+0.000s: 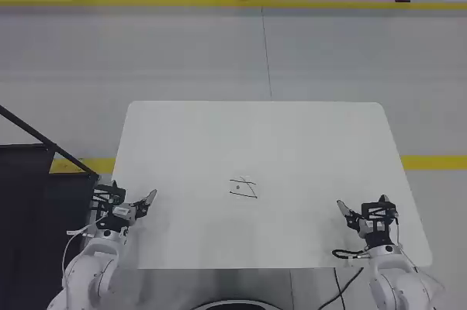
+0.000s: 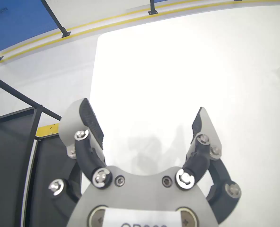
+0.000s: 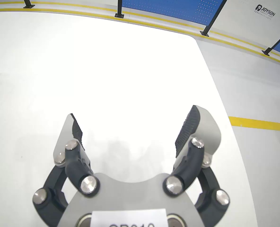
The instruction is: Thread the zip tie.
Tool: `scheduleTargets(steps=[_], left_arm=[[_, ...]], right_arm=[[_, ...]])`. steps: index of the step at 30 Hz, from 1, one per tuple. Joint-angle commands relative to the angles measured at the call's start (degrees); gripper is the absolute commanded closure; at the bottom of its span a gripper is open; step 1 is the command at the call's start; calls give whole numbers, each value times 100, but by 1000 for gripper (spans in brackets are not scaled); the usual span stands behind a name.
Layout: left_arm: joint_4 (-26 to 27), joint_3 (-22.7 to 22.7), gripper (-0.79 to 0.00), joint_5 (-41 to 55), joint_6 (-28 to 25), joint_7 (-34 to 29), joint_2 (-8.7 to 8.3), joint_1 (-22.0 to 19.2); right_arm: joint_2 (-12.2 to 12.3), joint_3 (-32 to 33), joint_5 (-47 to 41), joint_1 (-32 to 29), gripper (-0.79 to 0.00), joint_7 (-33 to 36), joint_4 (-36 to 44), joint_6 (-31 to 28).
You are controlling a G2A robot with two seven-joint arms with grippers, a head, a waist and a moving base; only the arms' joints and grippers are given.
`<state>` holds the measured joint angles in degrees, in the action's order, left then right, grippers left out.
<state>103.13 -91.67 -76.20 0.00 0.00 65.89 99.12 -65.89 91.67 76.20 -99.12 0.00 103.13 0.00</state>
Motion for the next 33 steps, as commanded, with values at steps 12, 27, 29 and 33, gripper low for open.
scheduleTargets(steps=[12, 27, 29, 33], left_arm=[[105, -66, -785, 512, -815, -380, -16, -167], [-391, 303, -785, 3067, -2776, -3513, -112, -1859], [-488, 430, -785, 3381, -2783, -3769, -109, -2052], [-593, 666, -785, 3601, -2562, -4135, -103, -2357]], right_arm=[[0, 0, 0, 0, -785, 0, 0, 0], [0, 0, 0, 0, -785, 0, 0, 0], [0, 0, 0, 0, -785, 0, 0, 0], [0, 0, 0, 0, -785, 0, 0, 0]])
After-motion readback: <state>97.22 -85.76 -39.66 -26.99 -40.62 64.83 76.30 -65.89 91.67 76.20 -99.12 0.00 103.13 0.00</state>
